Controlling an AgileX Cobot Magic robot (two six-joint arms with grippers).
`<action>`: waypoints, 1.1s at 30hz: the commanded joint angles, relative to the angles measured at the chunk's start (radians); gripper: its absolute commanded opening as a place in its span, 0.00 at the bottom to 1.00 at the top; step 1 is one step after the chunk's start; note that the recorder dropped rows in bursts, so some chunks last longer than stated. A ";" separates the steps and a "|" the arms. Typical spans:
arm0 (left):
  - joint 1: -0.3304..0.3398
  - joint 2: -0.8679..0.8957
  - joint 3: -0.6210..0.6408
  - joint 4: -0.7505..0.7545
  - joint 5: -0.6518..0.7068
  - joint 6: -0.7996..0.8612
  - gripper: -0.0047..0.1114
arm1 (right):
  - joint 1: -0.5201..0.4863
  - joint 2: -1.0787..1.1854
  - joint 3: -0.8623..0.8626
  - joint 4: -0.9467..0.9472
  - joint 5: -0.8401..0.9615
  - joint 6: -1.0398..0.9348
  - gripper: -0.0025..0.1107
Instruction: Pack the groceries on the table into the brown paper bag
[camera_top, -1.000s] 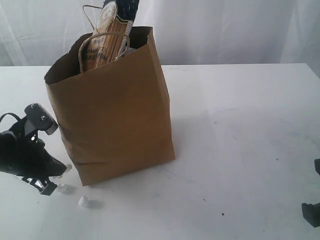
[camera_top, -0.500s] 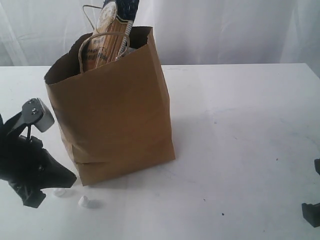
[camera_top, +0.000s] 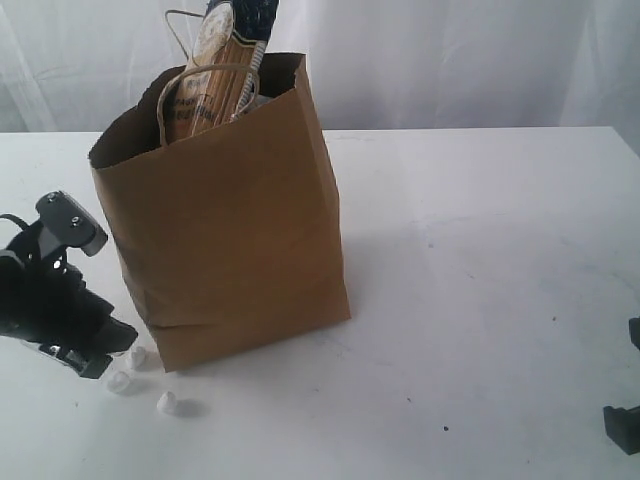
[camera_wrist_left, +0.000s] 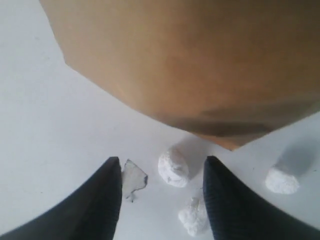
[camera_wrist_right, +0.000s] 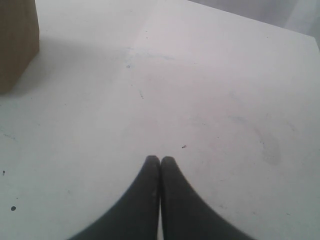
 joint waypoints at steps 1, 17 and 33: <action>0.002 0.054 0.007 -0.080 0.018 0.007 0.49 | 0.003 0.001 -0.007 -0.004 -0.006 0.002 0.02; 0.002 0.157 0.006 -0.330 0.057 0.298 0.28 | 0.003 0.001 -0.007 -0.004 -0.006 0.002 0.02; 0.002 0.139 0.006 -0.330 0.057 0.293 0.04 | 0.003 0.001 -0.007 -0.004 -0.006 0.002 0.02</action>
